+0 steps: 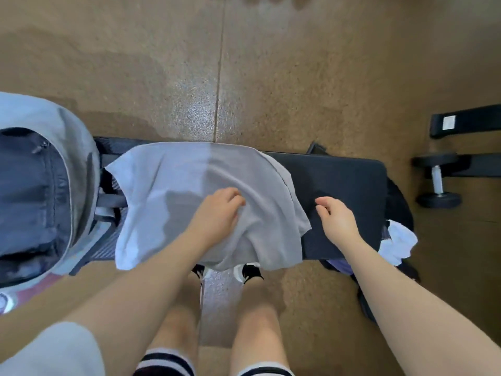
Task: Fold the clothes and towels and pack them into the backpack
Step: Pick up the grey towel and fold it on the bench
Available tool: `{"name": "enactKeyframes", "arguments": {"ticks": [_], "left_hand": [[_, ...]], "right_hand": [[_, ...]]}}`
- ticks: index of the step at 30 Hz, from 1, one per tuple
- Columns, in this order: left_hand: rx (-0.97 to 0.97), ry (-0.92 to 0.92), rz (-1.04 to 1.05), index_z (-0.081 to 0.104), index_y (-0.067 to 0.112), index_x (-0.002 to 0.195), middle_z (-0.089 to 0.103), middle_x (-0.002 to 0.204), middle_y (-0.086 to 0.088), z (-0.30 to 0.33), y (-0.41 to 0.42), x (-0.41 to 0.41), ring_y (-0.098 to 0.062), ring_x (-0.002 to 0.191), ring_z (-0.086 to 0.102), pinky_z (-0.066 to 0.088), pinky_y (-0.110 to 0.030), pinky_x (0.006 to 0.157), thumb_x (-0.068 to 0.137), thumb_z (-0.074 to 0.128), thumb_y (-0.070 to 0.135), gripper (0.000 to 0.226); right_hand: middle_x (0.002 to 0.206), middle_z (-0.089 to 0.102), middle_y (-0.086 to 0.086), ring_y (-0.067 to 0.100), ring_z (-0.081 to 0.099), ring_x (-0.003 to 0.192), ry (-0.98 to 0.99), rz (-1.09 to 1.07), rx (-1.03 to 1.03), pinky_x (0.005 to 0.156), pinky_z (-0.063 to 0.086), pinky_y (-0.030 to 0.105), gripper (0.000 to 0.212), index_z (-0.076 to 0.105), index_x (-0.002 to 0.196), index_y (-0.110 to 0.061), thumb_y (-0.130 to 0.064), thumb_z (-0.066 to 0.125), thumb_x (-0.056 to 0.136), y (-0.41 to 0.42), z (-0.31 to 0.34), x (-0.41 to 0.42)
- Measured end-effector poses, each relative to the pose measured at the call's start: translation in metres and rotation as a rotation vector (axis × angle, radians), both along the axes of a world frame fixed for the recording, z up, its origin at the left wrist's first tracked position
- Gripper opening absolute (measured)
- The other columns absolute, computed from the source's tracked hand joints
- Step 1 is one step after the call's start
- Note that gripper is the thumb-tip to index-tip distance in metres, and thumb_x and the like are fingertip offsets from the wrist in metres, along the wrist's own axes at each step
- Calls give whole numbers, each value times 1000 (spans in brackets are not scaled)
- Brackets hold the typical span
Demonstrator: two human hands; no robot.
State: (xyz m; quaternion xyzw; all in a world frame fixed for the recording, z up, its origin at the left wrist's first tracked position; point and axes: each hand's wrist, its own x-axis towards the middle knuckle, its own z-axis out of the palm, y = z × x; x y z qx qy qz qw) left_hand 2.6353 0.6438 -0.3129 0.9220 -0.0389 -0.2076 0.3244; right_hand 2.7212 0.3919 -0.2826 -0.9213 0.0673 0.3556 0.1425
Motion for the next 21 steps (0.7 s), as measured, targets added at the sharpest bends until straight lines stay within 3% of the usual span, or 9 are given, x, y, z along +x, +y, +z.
{"name": "enactKeyframes", "arguments": {"ticks": [2,5,9,11,14,18,21], "left_hand": [[-59,26,-62,63,2,93,62,103,-18,11,-34,-1,-37,85,61,54,-41,68,79,31,18,38],[-66,110,-90,55,3,121,49,132,-14,8,-70,-3,-32,119,48,40,-36,98,90,37,12,37],[-38,172,-74,54,-1,123,52,131,-21,-17,-92,-20,-37,119,52,43,-45,98,86,30,22,50],[39,191,-11,45,1,133,44,140,-19,-24,-98,-26,-34,128,44,36,-41,106,89,39,20,48],[99,231,110,51,-3,126,54,129,-20,-26,-116,-32,-36,117,55,44,-46,97,83,42,21,50],[207,262,272,55,2,118,55,126,-18,-15,-147,-25,-35,114,53,47,-46,89,83,24,39,61],[348,163,341,63,4,96,63,103,-17,-5,-173,-16,-37,89,61,50,-42,73,80,31,38,49]], "right_hand": [[131,56,8,27,49,121,43,-35,9,100,36,32,33,55,127,-11,-17,43,97,-11,-1,-14],[124,59,5,26,55,110,80,-6,38,90,43,33,33,55,126,-15,-21,51,94,-12,-15,-29],[107,57,4,27,57,97,51,97,-4,84,48,42,22,55,107,-16,-27,59,87,0,-43,-44],[96,58,3,24,57,88,34,79,57,80,49,43,14,57,94,-15,-28,56,90,-3,-49,-47],[91,58,3,20,56,85,74,-67,223,76,49,36,12,57,91,-12,-24,55,91,-27,-43,-36],[90,56,6,21,57,88,218,-378,416,75,54,32,6,52,91,-10,-16,50,94,-74,-18,2],[85,56,6,19,53,80,192,-450,448,64,48,28,13,60,98,-9,-14,48,94,-95,-11,40]]}}
